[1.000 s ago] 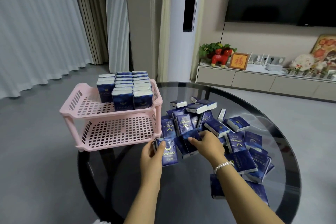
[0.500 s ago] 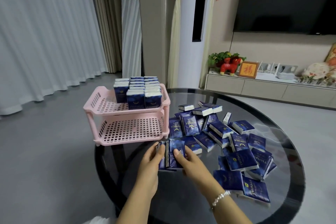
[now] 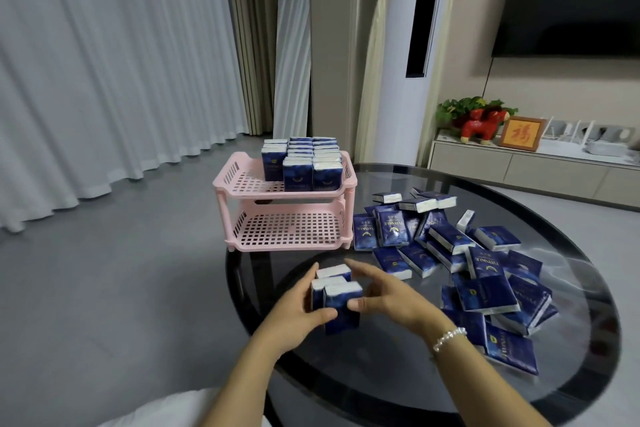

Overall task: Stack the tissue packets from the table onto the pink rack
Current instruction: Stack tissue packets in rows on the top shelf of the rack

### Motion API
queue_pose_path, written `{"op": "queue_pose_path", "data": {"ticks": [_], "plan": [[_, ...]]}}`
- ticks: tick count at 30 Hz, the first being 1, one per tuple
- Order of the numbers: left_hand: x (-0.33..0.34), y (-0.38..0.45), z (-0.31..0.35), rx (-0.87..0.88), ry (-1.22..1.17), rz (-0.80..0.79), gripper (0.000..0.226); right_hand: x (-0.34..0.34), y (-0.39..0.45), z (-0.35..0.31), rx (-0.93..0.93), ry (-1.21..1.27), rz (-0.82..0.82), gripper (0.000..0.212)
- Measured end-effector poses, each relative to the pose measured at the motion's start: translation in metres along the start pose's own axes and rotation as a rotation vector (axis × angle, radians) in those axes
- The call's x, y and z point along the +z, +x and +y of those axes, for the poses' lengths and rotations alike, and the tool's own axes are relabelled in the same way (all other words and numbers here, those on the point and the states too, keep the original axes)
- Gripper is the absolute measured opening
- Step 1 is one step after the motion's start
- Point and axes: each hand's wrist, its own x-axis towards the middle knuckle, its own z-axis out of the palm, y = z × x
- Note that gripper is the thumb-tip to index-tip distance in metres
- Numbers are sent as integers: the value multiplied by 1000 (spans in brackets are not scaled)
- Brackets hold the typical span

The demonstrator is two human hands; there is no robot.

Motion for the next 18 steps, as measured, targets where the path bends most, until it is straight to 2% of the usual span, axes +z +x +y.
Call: {"op": "queue_pose_path", "data": {"ticks": [2,5,8,12,18], "plan": [[3,-5,-2,-49,151,-24,93,3,-3,1,1,-116,-31,67],[6,-11,1,-123,276,-31,96,3,-8,0,-9,-84,-64,57],[13,-13,1,-143,333,-43,96,1,-7,-1,-19,-110,-97,57],[22,-13,2,-145,341,-60,94,3,-1,0,-39,-137,-87,62],[18,-9,2,-69,263,47,92,1,6,4,-64,-159,-96,66]]}}
